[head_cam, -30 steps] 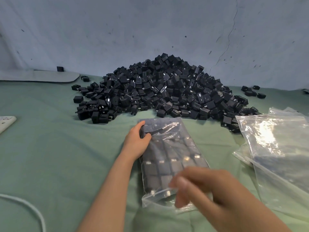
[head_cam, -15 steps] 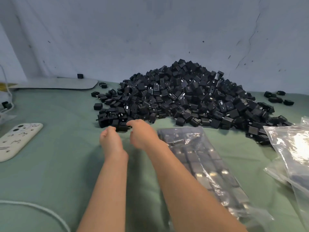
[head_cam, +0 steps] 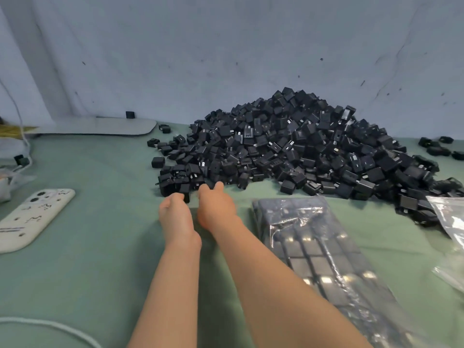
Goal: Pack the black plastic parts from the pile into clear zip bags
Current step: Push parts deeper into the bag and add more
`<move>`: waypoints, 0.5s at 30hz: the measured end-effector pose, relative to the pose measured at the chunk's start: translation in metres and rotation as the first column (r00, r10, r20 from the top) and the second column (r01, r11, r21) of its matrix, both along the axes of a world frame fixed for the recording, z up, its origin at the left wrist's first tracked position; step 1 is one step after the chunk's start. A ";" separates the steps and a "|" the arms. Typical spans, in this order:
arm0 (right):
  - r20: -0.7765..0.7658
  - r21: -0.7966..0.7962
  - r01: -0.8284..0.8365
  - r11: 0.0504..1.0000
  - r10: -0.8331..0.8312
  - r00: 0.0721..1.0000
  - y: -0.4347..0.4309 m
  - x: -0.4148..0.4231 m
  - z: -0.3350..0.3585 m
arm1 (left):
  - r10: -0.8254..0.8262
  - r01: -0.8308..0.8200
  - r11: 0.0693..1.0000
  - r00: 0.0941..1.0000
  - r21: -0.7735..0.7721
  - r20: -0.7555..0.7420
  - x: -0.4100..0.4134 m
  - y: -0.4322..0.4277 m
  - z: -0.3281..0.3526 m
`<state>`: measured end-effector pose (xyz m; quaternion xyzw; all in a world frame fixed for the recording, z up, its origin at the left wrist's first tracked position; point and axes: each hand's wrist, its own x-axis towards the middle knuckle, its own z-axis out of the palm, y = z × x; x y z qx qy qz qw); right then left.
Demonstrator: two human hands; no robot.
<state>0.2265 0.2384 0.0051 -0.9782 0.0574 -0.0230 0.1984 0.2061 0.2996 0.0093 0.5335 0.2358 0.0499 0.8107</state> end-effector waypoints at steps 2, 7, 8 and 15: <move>0.022 0.134 0.022 0.991 -0.026 0.999 -0.008 -0.014 0.011 | -0.063 0.063 0.997 0.998 0.047 -0.006 -0.006 -0.003 0.001; 0.217 0.411 0.038 0.911 -0.139 0.966 -0.038 -0.077 0.040 | -0.444 0.452 0.887 0.891 -0.090 0.097 -0.042 -0.020 0.016; 0.243 0.430 0.038 0.902 -0.157 0.957 -0.044 -0.093 0.043 | -0.507 0.521 0.847 0.851 -0.105 0.137 -0.050 -0.023 0.020; 0.409 0.441 -0.069 0.895 -0.132 0.903 -0.093 -0.215 0.030 | -0.739 0.677 0.666 0.658 0.314 0.148 -0.112 -0.056 0.038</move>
